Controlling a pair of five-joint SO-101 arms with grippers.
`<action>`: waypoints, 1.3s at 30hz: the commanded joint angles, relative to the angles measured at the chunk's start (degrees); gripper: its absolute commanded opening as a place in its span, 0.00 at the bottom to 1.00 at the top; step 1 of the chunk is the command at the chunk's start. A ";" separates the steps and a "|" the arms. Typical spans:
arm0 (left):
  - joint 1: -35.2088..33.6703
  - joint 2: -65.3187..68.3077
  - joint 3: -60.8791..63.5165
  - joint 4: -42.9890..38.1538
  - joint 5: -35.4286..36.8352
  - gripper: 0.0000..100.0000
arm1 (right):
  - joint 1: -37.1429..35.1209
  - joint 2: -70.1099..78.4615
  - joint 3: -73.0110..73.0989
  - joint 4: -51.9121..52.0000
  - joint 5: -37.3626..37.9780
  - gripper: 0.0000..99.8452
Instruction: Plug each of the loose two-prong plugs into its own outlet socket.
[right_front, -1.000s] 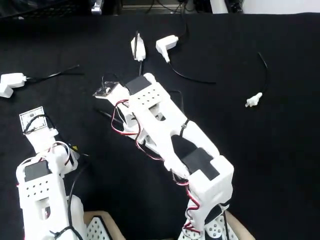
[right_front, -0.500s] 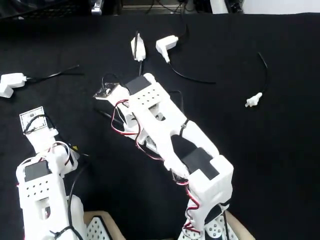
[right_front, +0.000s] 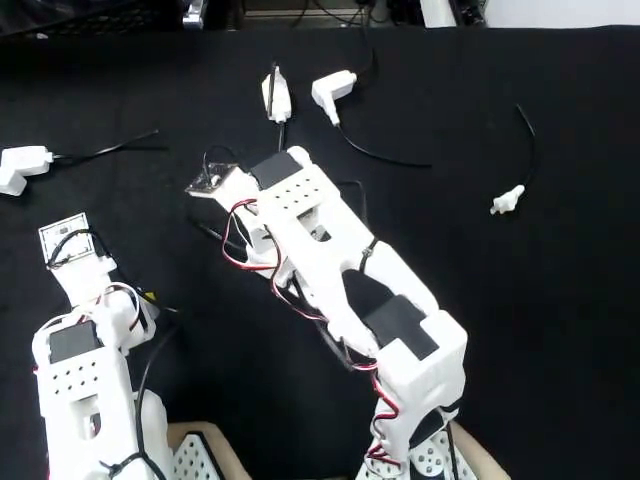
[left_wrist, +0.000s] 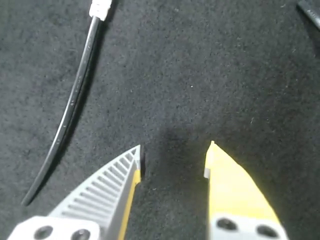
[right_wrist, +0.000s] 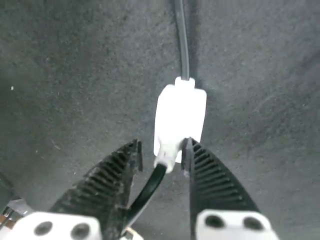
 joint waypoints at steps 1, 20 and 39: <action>0.66 -0.88 -0.48 -0.88 -0.44 0.21 | 0.79 -0.40 -2.33 -1.58 1.85 0.10; 0.75 -0.88 -0.48 -0.79 -0.44 0.21 | 4.13 -0.40 -1.10 -0.18 1.58 0.01; 0.40 -0.88 -0.75 -0.88 -0.44 0.21 | 0.09 -22.73 41.71 -24.18 -2.02 0.01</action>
